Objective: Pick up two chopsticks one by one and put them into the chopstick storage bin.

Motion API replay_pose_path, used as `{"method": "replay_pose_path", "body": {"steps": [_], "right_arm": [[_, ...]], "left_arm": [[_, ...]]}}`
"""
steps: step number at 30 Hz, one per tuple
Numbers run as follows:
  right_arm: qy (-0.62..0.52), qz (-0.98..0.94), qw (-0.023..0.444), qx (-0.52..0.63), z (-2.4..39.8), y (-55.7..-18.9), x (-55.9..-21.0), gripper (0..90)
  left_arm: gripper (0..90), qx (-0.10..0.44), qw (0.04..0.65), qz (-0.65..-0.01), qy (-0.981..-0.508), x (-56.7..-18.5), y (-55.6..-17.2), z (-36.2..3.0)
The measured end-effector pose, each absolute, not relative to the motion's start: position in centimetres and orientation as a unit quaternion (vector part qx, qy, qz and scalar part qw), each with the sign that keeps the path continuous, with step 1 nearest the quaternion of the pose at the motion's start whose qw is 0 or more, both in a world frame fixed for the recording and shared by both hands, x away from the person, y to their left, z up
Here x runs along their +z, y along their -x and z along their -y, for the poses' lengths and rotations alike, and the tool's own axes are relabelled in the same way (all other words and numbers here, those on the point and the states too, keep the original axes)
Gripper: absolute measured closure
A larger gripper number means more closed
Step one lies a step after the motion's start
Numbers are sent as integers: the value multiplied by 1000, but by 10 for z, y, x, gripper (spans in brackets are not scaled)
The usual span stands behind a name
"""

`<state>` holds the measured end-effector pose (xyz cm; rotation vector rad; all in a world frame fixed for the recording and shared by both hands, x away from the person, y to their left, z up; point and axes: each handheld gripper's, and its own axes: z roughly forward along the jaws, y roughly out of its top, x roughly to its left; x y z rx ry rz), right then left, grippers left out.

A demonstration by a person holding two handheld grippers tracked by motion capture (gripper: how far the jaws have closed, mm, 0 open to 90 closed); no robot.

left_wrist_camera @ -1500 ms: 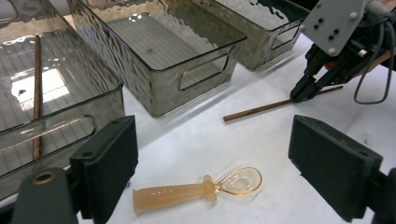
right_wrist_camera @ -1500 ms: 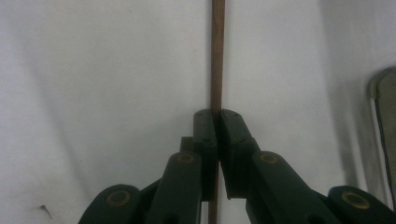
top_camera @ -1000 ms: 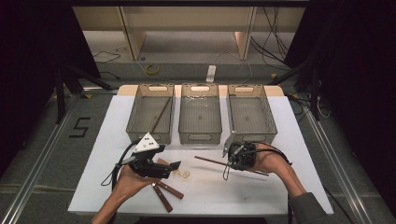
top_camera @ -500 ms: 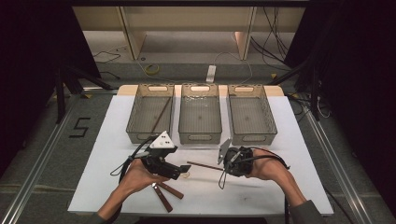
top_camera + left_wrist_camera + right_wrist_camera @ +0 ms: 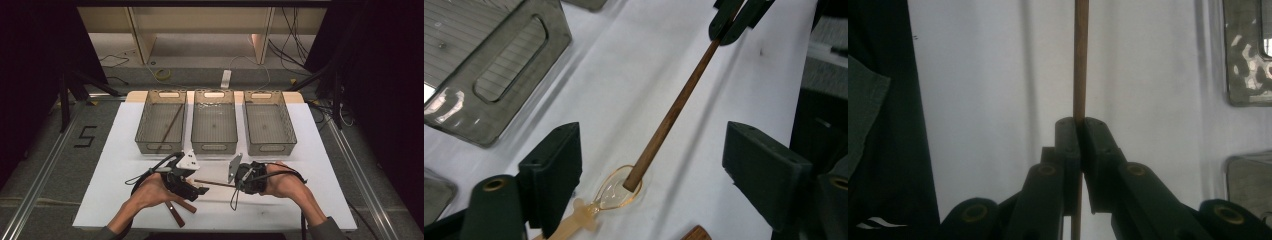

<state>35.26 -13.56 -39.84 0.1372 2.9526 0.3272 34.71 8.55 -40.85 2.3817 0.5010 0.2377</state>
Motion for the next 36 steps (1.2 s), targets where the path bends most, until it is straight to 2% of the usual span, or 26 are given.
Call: {"method": "replay_pose_path", "body": {"steps": [7, 20, 36], "right_arm": [[-35, -990, 83, 105, 131, -346, -395, 861], [-15, -991, 82, 106, 128, -341, -394, 861], [-8, -991, 78, 107, 124, -337, -396, 861]], "left_arm": [[366, 78, 315, -158, -933, -411, -341, -79], [578, 68, 307, -135, -940, -416, -337, -77], [748, 60, 298, -118, -945, -419, -335, -74]]}}
